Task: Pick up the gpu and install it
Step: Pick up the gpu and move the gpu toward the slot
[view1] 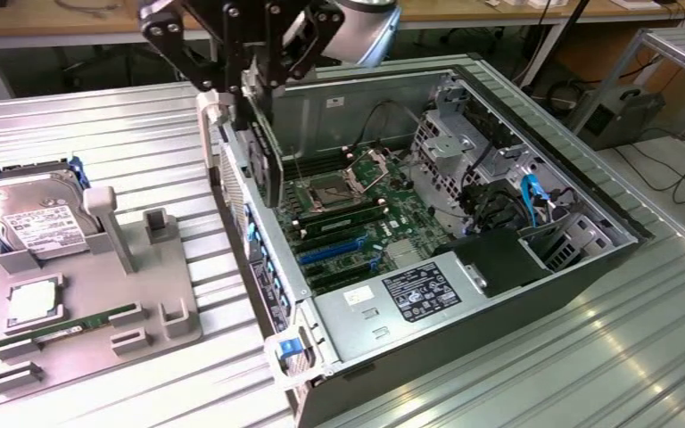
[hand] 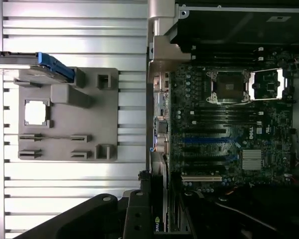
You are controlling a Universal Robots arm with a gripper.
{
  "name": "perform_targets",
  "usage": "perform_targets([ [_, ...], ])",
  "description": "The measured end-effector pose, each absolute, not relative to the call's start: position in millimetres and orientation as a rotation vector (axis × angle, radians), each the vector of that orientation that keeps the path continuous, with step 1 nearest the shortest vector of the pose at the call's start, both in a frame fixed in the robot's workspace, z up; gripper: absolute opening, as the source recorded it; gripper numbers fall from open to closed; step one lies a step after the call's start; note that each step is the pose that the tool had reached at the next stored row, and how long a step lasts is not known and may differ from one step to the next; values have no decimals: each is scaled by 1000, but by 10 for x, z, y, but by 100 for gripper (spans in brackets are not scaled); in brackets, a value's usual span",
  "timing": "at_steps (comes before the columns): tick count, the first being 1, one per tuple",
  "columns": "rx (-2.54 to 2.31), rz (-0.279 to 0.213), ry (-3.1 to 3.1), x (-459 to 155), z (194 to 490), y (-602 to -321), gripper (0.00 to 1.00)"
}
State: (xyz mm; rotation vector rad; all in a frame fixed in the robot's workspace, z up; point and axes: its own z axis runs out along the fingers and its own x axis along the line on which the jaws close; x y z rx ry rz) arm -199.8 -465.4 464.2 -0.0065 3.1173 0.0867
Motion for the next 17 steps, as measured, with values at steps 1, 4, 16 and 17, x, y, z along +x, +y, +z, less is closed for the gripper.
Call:
perform_targets([
  [1,-7,87,3118,-1935,4633,-4654,26],
  [4,-7,86,3118,-1791,4584,-4655,26],
  [16,-7,48,3120,-1123,4316,-4626,26],
  [17,-7,44,3120,-1072,4296,-4622,26],
])
